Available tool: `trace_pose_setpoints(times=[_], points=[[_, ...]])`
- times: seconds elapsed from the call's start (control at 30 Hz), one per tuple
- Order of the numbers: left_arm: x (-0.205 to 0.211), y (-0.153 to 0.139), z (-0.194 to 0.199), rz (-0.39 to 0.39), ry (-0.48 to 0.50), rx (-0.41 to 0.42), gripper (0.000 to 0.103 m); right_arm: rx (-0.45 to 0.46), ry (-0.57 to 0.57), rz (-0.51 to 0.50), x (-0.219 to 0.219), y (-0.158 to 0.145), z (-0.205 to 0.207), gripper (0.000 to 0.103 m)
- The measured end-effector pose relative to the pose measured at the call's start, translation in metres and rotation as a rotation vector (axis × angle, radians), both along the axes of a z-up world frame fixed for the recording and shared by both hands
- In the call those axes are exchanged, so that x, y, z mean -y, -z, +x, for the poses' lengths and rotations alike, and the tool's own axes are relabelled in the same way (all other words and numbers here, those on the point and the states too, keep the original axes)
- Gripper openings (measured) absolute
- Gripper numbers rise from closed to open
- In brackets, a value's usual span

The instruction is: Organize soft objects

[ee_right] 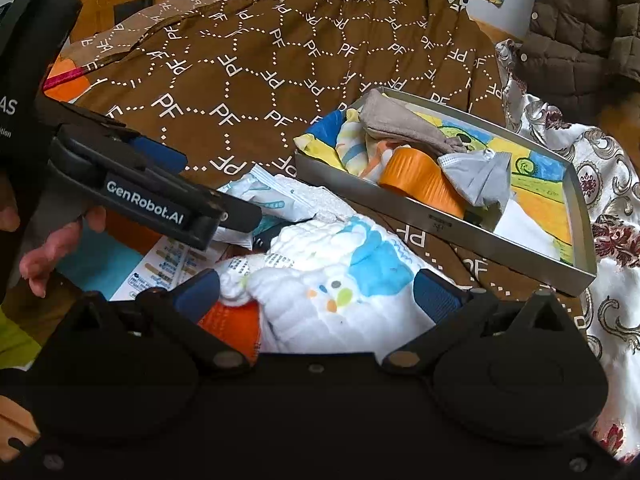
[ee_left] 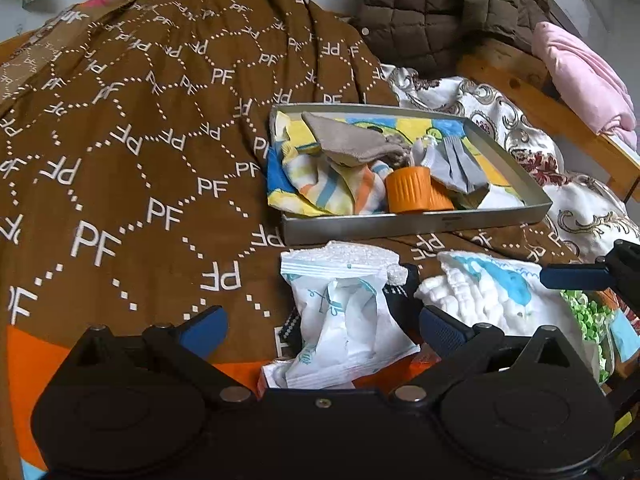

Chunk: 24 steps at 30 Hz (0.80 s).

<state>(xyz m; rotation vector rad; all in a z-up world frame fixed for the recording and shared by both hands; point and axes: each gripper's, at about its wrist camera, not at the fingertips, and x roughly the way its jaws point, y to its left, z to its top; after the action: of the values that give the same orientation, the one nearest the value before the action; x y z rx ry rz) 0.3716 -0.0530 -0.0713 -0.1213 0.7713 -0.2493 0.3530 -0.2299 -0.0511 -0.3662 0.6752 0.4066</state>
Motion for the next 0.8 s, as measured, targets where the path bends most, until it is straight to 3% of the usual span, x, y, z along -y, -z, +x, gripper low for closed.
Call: trace_pose_setpoints(times=[0.23, 0.57, 0.8], points=[[0.002, 0.008, 0.004, -0.006, 0.036, -0.034, 0.095, 0.001, -0.009, -0.003, 0.001, 0.009, 0.001, 0.102], [0.002, 0.016, 0.01, -0.025, 0.052, -0.076, 0.076, -0.029, -0.018, 0.012, 0.007, 0.016, 0.003, 0.102], [-0.002, 0.023, 0.015, -0.034, 0.043, -0.106, 0.071, -0.054, -0.022, 0.02, 0.009, 0.02, 0.006, 0.092]])
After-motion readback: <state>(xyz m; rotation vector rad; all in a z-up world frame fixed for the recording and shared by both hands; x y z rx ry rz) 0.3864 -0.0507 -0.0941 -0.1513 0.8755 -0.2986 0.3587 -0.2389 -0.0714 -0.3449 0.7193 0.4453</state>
